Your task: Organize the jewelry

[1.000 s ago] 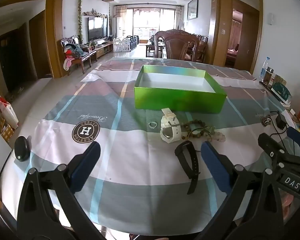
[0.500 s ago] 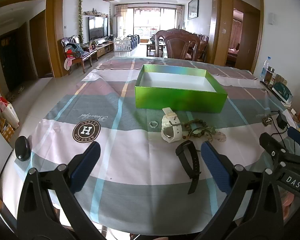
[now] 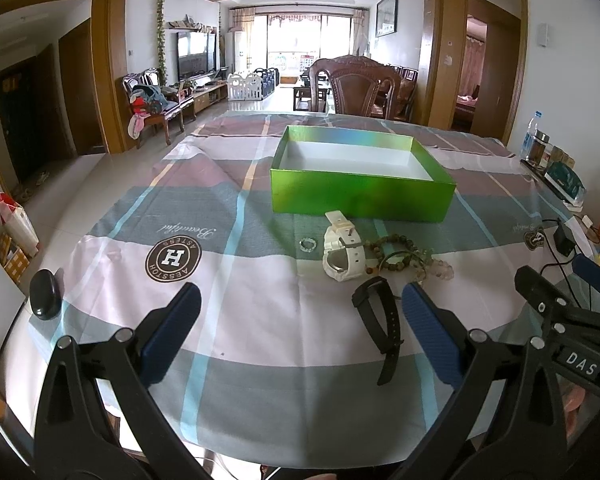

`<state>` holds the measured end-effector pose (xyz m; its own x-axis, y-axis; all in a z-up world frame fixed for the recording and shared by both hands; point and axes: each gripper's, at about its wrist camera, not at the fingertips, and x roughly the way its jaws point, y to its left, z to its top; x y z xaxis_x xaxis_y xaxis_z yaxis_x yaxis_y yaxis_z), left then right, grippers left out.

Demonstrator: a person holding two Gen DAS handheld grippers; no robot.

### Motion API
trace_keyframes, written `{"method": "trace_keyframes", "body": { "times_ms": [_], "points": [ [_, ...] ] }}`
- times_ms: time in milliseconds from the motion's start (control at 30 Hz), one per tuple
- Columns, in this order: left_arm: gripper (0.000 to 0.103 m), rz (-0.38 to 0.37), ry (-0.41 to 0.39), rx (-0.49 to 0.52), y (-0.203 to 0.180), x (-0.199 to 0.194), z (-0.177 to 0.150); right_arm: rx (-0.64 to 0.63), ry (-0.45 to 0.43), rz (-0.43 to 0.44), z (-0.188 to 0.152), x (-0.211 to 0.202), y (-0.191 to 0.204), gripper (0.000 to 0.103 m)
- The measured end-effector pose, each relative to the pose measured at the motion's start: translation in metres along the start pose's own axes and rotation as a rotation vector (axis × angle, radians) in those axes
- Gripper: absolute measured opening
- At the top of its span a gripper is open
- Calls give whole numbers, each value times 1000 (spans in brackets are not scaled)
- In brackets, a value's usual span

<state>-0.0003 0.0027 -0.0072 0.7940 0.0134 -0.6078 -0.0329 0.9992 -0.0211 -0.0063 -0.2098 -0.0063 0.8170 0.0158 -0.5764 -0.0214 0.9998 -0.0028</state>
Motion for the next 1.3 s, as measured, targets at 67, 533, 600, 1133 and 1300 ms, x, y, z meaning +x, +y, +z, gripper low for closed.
{"method": "trace_keyframes", "body": {
  "times_ms": [67, 533, 600, 1133, 1300],
  "points": [
    [99, 0, 0, -1, 0, 0, 0, 4, 1, -2, -1, 1, 0, 101],
    [99, 2, 2, 1, -1, -1, -1, 16, 4, 0, -5, 4, -2, 101],
    [99, 3, 2, 1, -1, -1, -2, 14, 4, 0, -5, 3, -2, 101],
    [99, 5, 6, 1, -3, 0, -5, 22, 10, 3, -8, 6, -6, 100],
    [99, 6, 10, 1, -4, 2, -6, 21, 10, 2, -9, 6, -6, 101]
  ]
}}
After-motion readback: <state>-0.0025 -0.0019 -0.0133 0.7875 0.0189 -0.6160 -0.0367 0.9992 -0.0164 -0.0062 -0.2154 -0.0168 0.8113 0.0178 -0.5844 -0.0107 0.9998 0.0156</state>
